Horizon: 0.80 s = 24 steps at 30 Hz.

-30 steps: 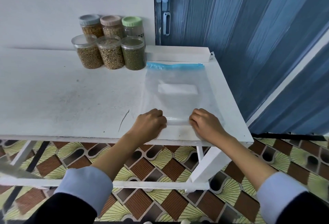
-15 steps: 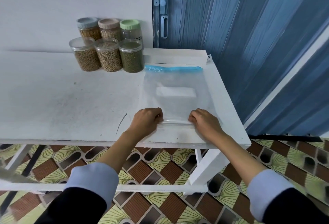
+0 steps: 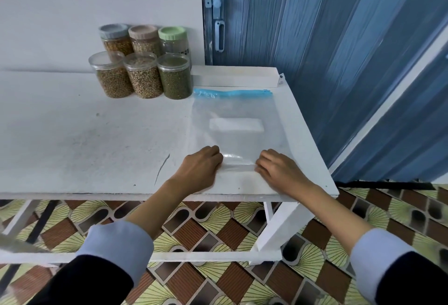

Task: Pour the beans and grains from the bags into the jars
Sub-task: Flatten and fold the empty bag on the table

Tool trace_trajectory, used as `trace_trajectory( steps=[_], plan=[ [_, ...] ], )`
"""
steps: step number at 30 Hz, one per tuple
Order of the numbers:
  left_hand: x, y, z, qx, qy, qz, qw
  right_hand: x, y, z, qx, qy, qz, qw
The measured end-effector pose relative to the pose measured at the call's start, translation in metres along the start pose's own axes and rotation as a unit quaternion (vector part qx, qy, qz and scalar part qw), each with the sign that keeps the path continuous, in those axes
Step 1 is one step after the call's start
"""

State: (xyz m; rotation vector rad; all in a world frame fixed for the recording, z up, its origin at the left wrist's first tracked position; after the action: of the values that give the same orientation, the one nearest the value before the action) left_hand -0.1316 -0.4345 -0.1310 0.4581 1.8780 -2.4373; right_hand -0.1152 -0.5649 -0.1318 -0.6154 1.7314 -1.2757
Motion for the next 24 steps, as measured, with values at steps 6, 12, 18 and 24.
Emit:
trace_trajectory(
  steps=[6,12,18,24],
  plan=[
    [-0.001,0.003,0.012,-0.037,0.031,-0.013,0.999,-0.007,0.007,0.018,0.0,0.07,-0.05,0.996],
    [-0.017,0.001,-0.009,0.0,-0.041,-0.023,0.999,-0.005,0.01,0.03,-0.019,0.079,-0.112,0.99],
    [-0.027,0.009,-0.023,0.007,-0.076,-0.051,0.996,0.003,0.005,0.045,0.01,0.112,-0.122,0.986],
    [-0.029,0.007,-0.042,0.029,-0.122,-0.035,0.992,0.004,-0.005,0.066,-0.044,0.213,-0.049,0.975]
  ],
)
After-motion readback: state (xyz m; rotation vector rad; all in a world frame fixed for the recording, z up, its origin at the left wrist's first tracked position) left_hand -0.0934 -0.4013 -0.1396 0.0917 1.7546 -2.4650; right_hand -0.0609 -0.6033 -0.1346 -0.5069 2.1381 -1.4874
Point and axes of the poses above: each hand's wrist, its own x-axis away from the middle knuckle, its own y-axis out of the palm, z = x × y, the point moved 10 cm from there along -x, towards the middle knuckle, and after that the axes turned 12 degrees about -y, right-handed, at the moved point
